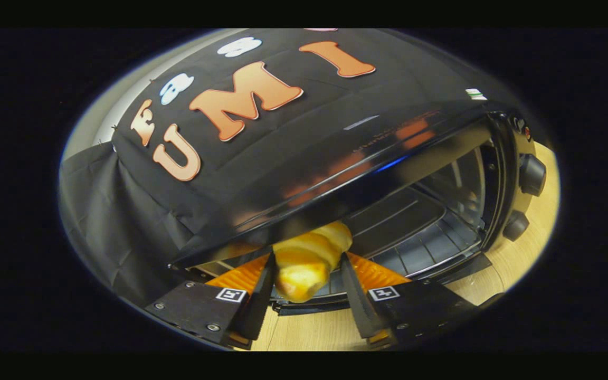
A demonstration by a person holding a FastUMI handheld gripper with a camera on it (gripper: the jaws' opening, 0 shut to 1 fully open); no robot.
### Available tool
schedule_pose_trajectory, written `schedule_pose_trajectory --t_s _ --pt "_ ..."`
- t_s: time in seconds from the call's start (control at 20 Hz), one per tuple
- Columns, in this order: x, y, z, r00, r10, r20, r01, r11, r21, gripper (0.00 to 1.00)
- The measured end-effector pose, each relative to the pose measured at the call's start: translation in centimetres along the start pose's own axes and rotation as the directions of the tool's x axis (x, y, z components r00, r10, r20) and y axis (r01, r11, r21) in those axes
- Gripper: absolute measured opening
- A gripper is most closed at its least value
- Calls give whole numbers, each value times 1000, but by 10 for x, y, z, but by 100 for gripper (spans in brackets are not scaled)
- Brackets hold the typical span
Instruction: Open the toaster oven, put the food inside, and close the toaster oven door.
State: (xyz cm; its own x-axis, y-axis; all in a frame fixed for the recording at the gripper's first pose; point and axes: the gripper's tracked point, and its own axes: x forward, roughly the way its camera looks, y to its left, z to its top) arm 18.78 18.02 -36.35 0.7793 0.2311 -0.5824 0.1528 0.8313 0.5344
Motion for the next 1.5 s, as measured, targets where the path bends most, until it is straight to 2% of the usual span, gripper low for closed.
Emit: schedule_pose_trajectory --t_s 0.1,0.25,0.55,0.7,0.9,1.05,1.15,1.3,1.5 --pt "-8 4 2 1000 14 13 -15 1000 7 71" --pt "-29 13 2 999 34 38 -35 999 29 80" --pt "-89 23 -17 998 45 40 -45 999 2 84" --pt "-120 5 -41 1000 3 -25 -4 999 -44 86" --pt "-163 -20 -70 996 -25 -81 21 999 -48 89" --pt "-185 -49 -95 987 -111 -119 94 986 -136 89" --pt "-193 -58 -113 979 -131 -156 97 973 -208 90" --pt "-195 -68 -124 969 -152 -193 100 962 -254 90" --pt "-181 -91 -131 949 -233 -214 156 933 -324 91"
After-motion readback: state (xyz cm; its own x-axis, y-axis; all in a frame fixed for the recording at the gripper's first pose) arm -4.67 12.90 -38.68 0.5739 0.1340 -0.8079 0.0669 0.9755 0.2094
